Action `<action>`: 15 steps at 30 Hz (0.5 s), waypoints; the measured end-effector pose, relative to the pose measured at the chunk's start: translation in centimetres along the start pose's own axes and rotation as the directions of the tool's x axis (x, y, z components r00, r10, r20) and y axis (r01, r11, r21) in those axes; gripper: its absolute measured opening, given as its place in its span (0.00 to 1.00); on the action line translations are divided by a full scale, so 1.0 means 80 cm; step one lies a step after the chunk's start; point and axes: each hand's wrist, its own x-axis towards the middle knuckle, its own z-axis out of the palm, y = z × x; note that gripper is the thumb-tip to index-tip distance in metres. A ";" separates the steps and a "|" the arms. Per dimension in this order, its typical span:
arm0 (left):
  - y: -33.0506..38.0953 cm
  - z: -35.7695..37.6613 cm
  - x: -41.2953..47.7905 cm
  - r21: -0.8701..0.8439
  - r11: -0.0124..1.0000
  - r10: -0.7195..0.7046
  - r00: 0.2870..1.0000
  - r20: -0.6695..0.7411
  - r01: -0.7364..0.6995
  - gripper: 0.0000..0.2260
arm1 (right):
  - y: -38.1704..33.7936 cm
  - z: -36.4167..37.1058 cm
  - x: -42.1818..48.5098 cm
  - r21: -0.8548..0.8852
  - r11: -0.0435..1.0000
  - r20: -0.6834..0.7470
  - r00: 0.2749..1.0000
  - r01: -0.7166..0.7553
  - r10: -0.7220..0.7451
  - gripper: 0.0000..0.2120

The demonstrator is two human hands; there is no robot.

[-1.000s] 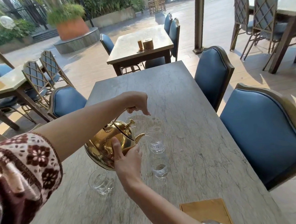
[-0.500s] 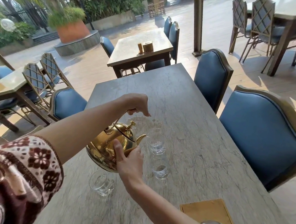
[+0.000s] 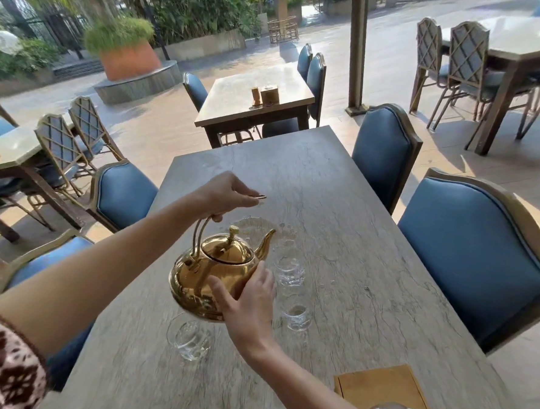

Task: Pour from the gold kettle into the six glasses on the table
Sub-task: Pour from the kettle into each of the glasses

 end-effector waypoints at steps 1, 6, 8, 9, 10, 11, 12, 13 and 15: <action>-0.005 -0.005 -0.007 -0.033 0.999 0.021 0.999 -0.039 -0.023 0.16 | -0.002 0.001 0.000 -0.035 0.999 -0.017 0.999 0.030 -0.031 0.55; -0.032 -0.039 -0.032 -0.168 0.983 0.045 0.980 -0.194 -0.079 0.17 | -0.022 0.002 0.011 -0.105 0.988 0.053 0.993 0.111 -0.106 0.54; -0.039 -0.049 -0.040 -0.194 0.977 0.038 0.968 -0.246 -0.087 0.17 | -0.029 0.007 0.018 -0.111 0.987 0.092 0.990 0.118 -0.108 0.55; -0.043 -0.054 -0.042 -0.200 0.976 0.032 0.963 -0.266 -0.088 0.17 | -0.032 0.010 0.021 -0.106 0.988 0.114 0.988 0.113 -0.101 0.56; -0.046 -0.057 -0.045 -0.198 0.976 0.029 0.960 -0.277 -0.087 0.17 | -0.033 0.015 0.023 -0.100 0.989 0.136 0.987 0.105 -0.091 0.57; -0.050 -0.059 -0.047 -0.189 0.979 0.027 0.959 -0.281 -0.082 0.17 | -0.034 0.021 0.024 -0.093 0.991 0.156 0.984 0.100 -0.085 0.58; -0.054 -0.060 -0.049 -0.178 0.981 0.023 0.961 -0.277 -0.075 0.17 | -0.033 0.027 0.023 -0.087 0.992 0.176 0.981 0.096 -0.079 0.59; -0.060 -0.060 -0.049 -0.167 0.984 0.014 0.963 -0.270 -0.062 0.17 | -0.032 0.033 0.021 -0.081 0.993 0.196 0.978 0.091 -0.073 0.59; -0.070 -0.060 -0.050 -0.148 0.989 -0.016 0.970 -0.244 -0.021 0.17 | -0.030 0.044 0.017 -0.053 0.997 0.239 0.970 0.061 -0.047 0.61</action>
